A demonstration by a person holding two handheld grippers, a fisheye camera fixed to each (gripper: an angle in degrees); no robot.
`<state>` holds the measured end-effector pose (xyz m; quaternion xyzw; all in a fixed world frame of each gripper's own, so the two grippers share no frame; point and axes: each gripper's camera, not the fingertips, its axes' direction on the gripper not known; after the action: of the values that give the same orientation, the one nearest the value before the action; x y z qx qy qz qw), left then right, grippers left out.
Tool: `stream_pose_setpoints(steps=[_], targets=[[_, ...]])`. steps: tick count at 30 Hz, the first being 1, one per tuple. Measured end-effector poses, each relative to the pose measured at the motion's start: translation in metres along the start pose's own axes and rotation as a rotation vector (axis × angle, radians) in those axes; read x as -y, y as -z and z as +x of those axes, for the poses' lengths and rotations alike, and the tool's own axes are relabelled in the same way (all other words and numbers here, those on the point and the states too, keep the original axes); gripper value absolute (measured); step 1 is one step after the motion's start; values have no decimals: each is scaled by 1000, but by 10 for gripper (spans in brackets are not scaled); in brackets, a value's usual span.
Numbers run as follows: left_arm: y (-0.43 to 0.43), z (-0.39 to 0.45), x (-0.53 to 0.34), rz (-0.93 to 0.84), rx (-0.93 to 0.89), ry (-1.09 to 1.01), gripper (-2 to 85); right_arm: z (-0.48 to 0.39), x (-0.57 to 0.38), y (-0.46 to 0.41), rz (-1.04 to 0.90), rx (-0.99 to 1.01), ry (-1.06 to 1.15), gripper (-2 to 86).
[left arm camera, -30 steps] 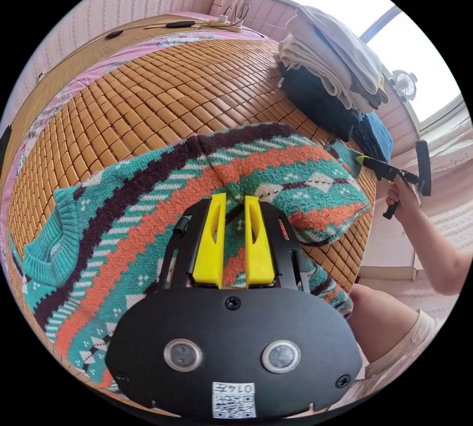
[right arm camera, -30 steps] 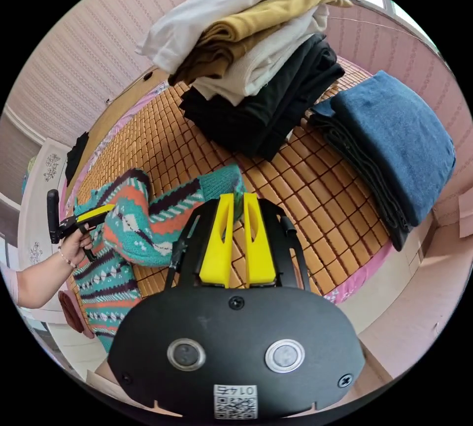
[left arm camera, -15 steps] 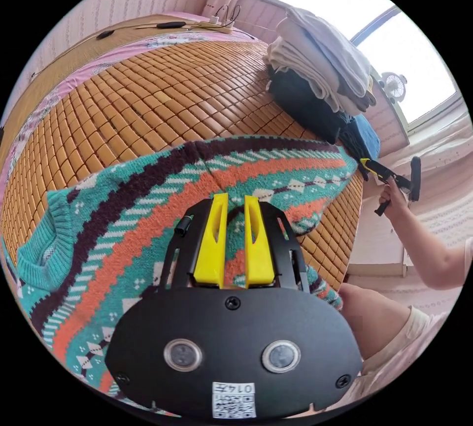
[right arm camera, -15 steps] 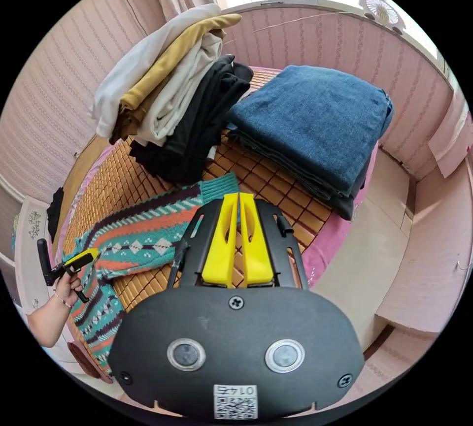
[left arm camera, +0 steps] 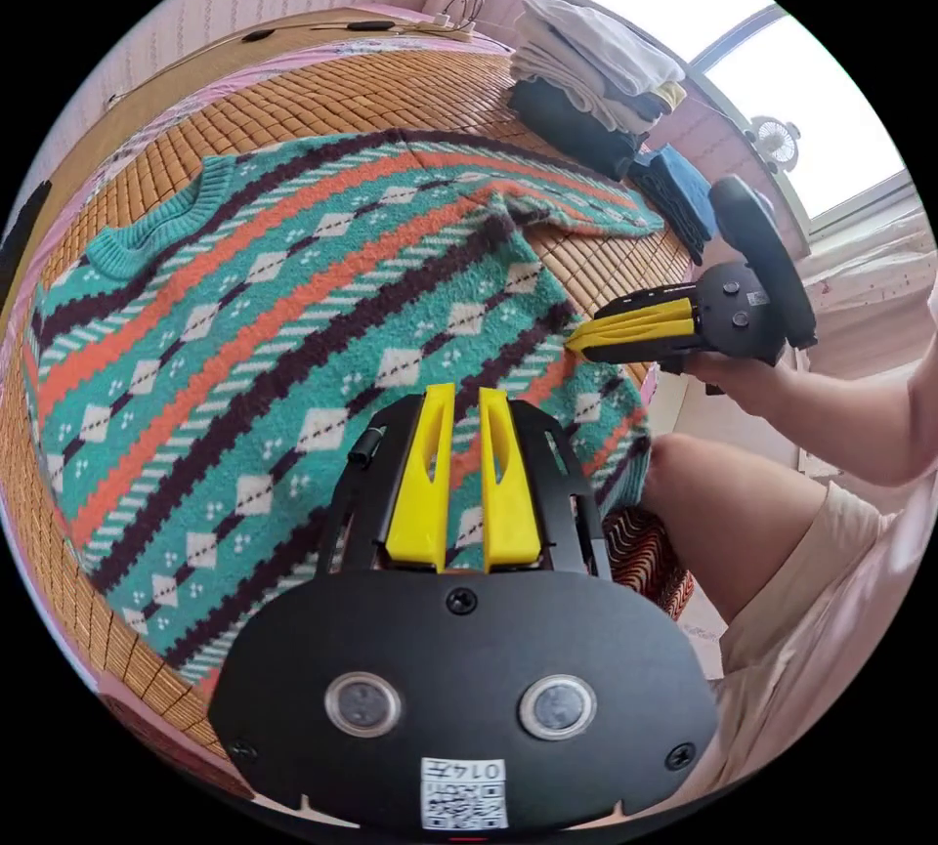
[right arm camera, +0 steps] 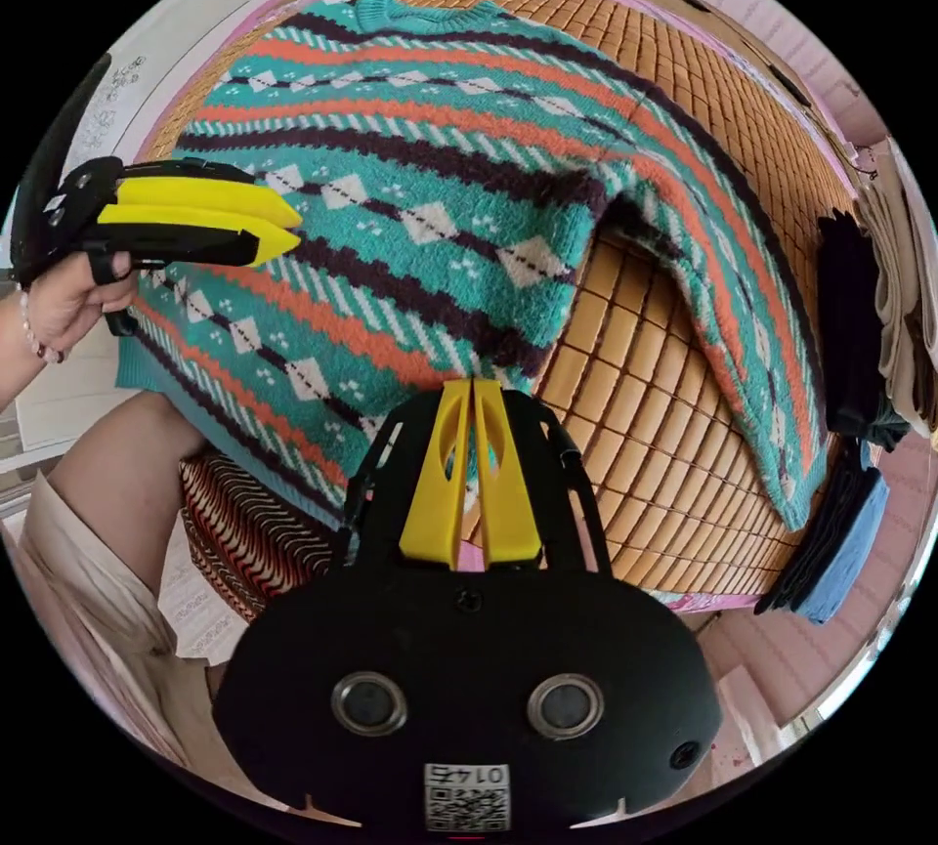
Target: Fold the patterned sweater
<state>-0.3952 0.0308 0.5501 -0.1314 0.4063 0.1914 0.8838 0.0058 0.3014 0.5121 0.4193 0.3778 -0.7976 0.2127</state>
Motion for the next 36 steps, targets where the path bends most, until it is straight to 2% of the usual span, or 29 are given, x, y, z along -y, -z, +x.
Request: stream_pose_setpoints(steps=[4, 12, 16, 17, 23, 25, 28, 32, 33, 36], targets=[[42, -30, -38, 28, 76, 156, 24, -19, 19, -14, 2, -61, 75, -7], [143, -91, -118, 154, 311, 500, -9, -51, 91, -55, -211, -117, 165, -7], [138, -98, -138, 92, 245, 541, -10, -65, 109, -71, -235, -163, 192, -7], [147, -95, -145, 178, 238, 569, -10, -69, 114, -77, -244, -173, 196, -8], [195, -92, -147, 212, 158, 627, -10, -72, 143, -91, -310, -142, 253, -8], [219, -93, -151, 255, 149, 678, -10, -70, 159, -81, -275, -152, 242, -8], [277, -96, -161, 391, 229, 719, -10, -78, 205, -50, -158, -125, 260, -4], [338, -129, -168, 548, 287, 816, -9, -120, 311, -23, 131, -126, 411, 53], [348, -144, -167, 564, 281, 860, -9, -139, 349, -22, 199, -113, 454, 85], [368, -172, -160, 610, 191, 905, -5, -190, 434, -25, 371, -51, 586, 110]])
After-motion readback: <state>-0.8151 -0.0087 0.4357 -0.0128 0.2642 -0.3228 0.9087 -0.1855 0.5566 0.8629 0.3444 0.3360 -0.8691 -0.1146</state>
